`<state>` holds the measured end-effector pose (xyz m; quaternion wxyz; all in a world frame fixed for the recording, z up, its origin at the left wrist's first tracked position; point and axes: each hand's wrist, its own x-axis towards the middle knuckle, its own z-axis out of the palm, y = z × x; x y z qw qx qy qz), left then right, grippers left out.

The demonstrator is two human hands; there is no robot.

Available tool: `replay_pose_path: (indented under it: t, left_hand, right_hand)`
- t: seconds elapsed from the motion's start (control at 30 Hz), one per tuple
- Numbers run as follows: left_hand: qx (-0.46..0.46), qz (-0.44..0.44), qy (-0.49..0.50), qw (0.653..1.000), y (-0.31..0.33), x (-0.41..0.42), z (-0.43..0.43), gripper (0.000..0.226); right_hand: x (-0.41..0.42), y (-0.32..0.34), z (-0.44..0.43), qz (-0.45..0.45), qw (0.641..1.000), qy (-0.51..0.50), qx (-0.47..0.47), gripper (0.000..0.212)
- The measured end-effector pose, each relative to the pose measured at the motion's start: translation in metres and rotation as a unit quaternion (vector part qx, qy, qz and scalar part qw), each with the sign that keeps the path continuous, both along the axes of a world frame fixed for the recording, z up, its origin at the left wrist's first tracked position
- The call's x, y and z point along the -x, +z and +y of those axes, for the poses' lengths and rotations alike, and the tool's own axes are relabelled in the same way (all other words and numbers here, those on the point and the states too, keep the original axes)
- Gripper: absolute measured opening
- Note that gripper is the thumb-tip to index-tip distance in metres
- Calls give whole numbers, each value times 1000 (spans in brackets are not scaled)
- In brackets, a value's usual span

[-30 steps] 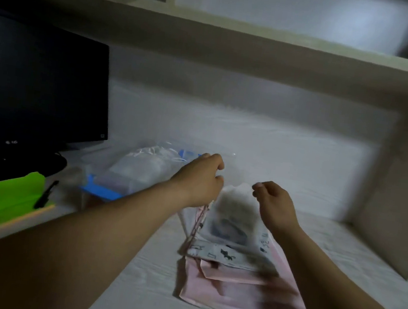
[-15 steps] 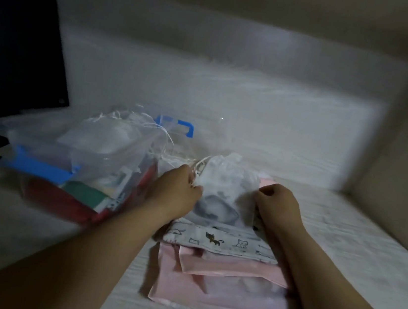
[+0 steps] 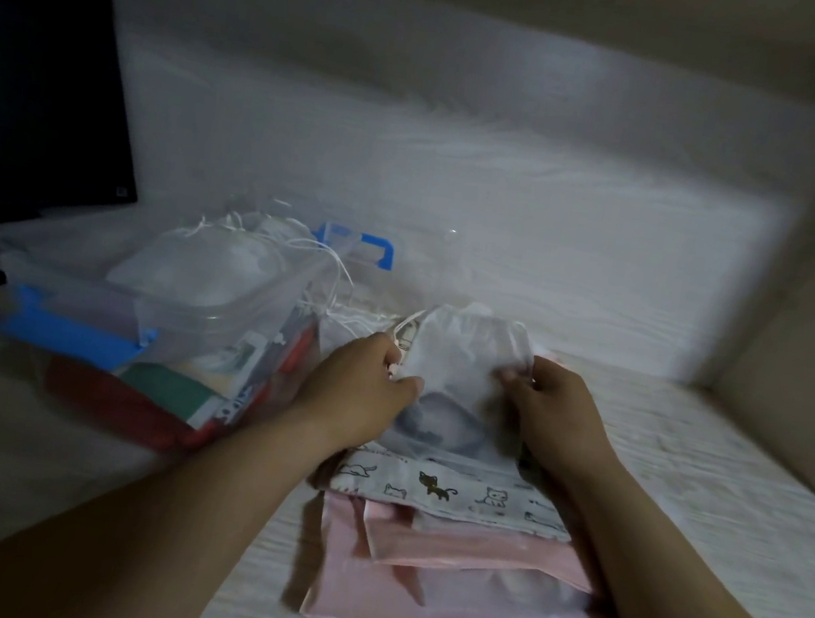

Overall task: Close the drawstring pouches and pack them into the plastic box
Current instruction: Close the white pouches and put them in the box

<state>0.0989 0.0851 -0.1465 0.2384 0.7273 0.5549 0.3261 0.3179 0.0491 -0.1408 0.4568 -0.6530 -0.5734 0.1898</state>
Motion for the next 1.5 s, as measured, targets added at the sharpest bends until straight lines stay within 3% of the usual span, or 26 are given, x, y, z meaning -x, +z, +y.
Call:
replay_pose_path:
  t: [0.07,0.13,0.33,0.5,0.6,0.73,0.83,1.03,1.1,1.23,1.43,1.5]
  left_hand:
    - [-4,-49,-9,999,2,2,0,44]
    - [16,-136,-33,990,6,5,-1,46]
    - [114,-335,-140,925,17,2,-7,19]
    - [258,-434,-201,840,23,4,-8,16]
    - [303,-400,-165,849,22,6,-8,9]
    - [262,-441,-173,841,19,5,-8,25]
    - [239,-433,-165,853,16,3,-9,19]
    - [253,-413,-179,856,13,-1,-10,33]
    - [248,-435,-171,848,14,-1,-9,29]
    - [223,-410,-137,874,11,-1,-1,33]
    - [270,-475,-144,825,9,-4,-2,24]
    - [301,-489,-151,805,14,-3,-3,34]
  right_hand:
    - [7,6,-7,169,985,36,-11,20]
    - [14,14,-14,336,939,70,7,21]
    - [13,26,-23,481,864,132,68,19]
    - [11,27,-27,486,856,153,85,30]
    - [14,23,-25,460,873,146,75,33]
    - [15,21,-25,439,874,155,138,29]
    - [15,22,-26,425,864,206,172,37]
    - [21,14,-22,384,900,202,34,32]
    - [20,13,-20,370,911,182,28,27]
    - [23,12,-20,353,917,181,46,26]
    - [22,16,-18,432,881,183,54,32]
    - [19,17,-18,454,870,180,62,35]
